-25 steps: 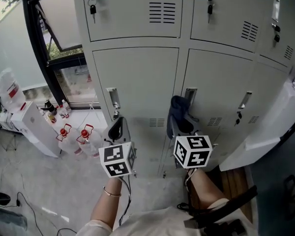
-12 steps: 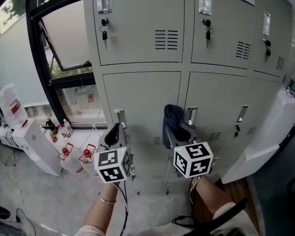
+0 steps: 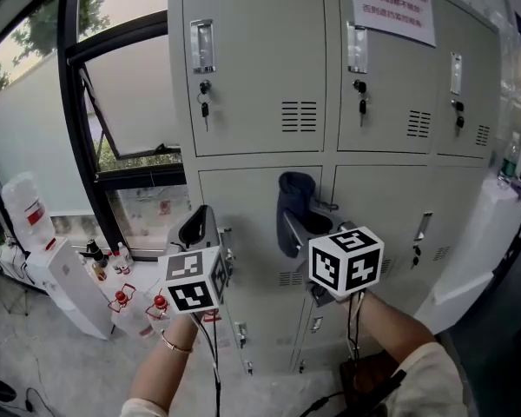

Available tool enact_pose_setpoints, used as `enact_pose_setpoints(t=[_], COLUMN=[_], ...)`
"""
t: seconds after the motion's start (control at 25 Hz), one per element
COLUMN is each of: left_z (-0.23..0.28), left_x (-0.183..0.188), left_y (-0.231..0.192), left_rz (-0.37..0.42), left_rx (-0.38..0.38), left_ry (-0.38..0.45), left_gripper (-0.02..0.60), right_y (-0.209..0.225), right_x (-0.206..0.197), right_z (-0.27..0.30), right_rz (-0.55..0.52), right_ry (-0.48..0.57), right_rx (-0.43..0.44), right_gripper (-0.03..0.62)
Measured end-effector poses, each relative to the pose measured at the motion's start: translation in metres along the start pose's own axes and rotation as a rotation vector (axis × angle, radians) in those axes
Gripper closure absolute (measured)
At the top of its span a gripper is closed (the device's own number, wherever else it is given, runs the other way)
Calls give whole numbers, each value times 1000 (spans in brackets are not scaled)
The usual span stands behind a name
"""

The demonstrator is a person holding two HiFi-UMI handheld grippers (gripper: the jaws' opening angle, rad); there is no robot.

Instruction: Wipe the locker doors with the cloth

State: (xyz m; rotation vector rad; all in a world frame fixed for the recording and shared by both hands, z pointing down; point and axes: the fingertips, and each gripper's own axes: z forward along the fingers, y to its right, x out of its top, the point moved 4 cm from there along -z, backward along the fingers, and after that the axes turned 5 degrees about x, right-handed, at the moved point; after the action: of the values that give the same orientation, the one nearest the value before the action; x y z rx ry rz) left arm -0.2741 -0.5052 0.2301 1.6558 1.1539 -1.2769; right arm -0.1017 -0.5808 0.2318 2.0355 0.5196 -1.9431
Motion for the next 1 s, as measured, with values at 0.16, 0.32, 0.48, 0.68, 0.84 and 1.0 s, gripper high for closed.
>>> enact_pose_setpoints(t=[0.16, 0.32, 0.48, 0.68, 0.84, 1.0], left_z=[3, 8, 15, 20, 25, 33], left_x=[38, 75, 118, 177, 214, 238], left_y=[-19, -41, -58, -75, -77, -70], left_rz=[32, 35, 50, 94, 115, 148], left_rx=[11, 29, 45, 89, 85, 67], left_ry=[43, 69, 106, 164, 203, 225], left_gripper=[572, 572, 572, 572, 572, 572], right_y=[-12, -21, -25, -26, -23, -22], right_x=[40, 77, 119, 174, 212, 244], right_z=[8, 17, 24, 28, 35, 43], right_rz=[-86, -135, -182, -223, -229, -228], right_ry=[25, 46, 83, 132, 169, 185], right_rx=[13, 22, 17, -1, -20, -36], right_gripper=[553, 553, 553, 553, 553, 553])
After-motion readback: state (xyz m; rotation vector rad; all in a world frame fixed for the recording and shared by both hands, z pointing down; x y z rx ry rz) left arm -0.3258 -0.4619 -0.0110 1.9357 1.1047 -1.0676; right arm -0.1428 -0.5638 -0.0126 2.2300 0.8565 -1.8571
